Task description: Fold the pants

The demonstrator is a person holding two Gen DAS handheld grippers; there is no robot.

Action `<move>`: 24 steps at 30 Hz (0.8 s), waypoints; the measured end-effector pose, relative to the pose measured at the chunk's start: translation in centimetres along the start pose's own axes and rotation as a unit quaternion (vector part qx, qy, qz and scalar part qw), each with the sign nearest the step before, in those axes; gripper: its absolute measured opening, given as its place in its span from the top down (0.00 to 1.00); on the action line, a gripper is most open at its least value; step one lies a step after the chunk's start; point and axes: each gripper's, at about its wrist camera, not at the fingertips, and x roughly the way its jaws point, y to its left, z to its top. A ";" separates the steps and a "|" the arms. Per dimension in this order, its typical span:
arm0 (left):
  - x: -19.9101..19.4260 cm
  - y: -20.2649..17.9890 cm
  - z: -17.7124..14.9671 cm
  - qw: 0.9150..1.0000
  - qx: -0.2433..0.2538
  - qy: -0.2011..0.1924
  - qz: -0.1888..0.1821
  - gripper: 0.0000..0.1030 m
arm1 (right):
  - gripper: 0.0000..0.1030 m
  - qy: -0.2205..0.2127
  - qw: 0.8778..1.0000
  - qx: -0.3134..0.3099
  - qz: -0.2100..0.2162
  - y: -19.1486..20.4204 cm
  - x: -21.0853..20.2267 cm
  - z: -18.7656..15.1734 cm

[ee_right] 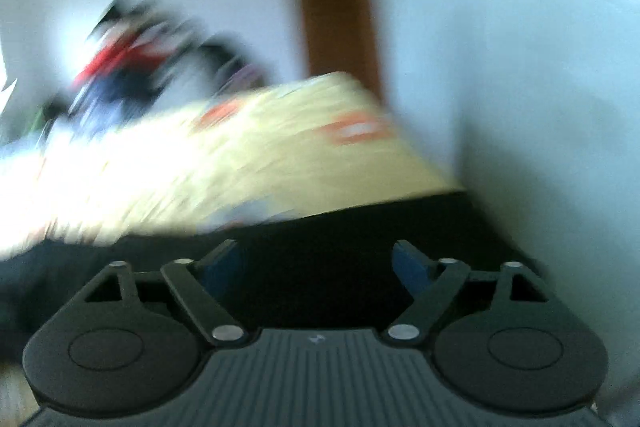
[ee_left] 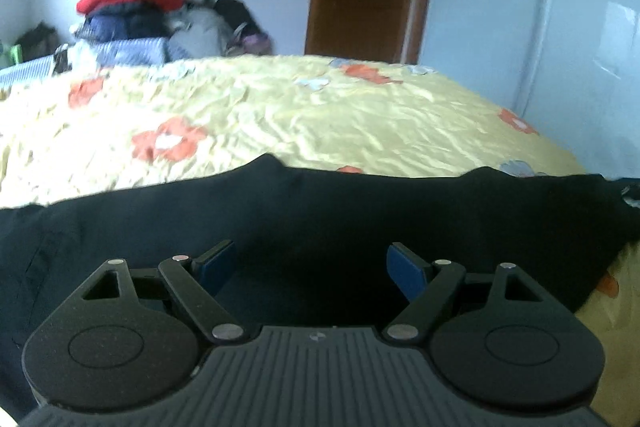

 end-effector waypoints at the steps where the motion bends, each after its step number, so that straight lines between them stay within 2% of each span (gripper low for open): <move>1: 0.2 0.2 0.2 1.000 0.001 0.004 0.005 0.18 | 0.16 0.003 0.999 -0.040 0.011 2.3 1.0 0.5; 3: 0.6 0.4 0.5 1.000 0.011 0.007 0.023 0.17 | 0.16 0.011 0.994 -0.094 0.049 6.4 3.0 1.6; 6: 1.7 0.8 0.6 0.998 0.026 0.005 0.059 0.09 | 0.16 0.006 0.984 -0.135 0.120 11.1 4.1 2.9; 7: 2.3 0.9 0.7 0.996 0.034 0.005 0.077 0.09 | 0.16 0.003 0.977 -0.159 0.144 12.7 4.4 3.3; 9: 3.4 0.7 0.9 0.993 0.052 0.007 0.103 0.09 | 0.16 0.007 0.955 -0.243 0.171 15.8 4.7 3.4; 10: 4.0 0.7 1.0 0.991 0.063 0.012 0.115 0.09 | 0.14 0.018 0.939 -0.304 0.160 17.5 5.5 3.2; 11: 4.4 0.7 1.0 0.990 0.070 0.015 0.123 0.09 | 0.09 0.030 0.923 -0.363 0.125 19.0 6.1 2.7; 13: 4.9 0.9 0.5 0.988 0.077 0.015 0.130 0.05 | 0.03 0.050 0.881 -0.469 0.037 20.9 8.0 0.9; 14: 5.2 1.2 0.1 0.989 0.071 0.015 0.127 0.05 | 0.00 0.041 0.872 -0.487 0.015 20.7 8.3 0.1; 15: 5.1 1.6 -0.1 0.991 0.059 0.013 0.120 0.05 | 0.00 0.025 0.883 -0.468 0.018 20.3 8.1 0.1; 18: 4.9 3.0 0.3 0.995 0.015 0.030 0.093 0.08 | 0.00 0.017 0.946 -0.319 0.057 17.3 6.9 1.3; 19: 4.5 3.2 0.7 0.995 0.002 0.036 0.088 0.07 | 0.00 0.016 0.959 -0.275 0.063 16.4 6.2 1.2; 21: 3.5 3.0 1.4 0.998 -0.011 0.025 0.056 0.06 | 0.00 0.022 0.971 -0.226 0.073 14.9 5.2 0.1; 24: 3.4 1.6 2.7 1.000 0.007 0.029 -0.004 0.06 | 0.00 0.054 0.969 -0.229 0.076 13.8 4.8 -2.1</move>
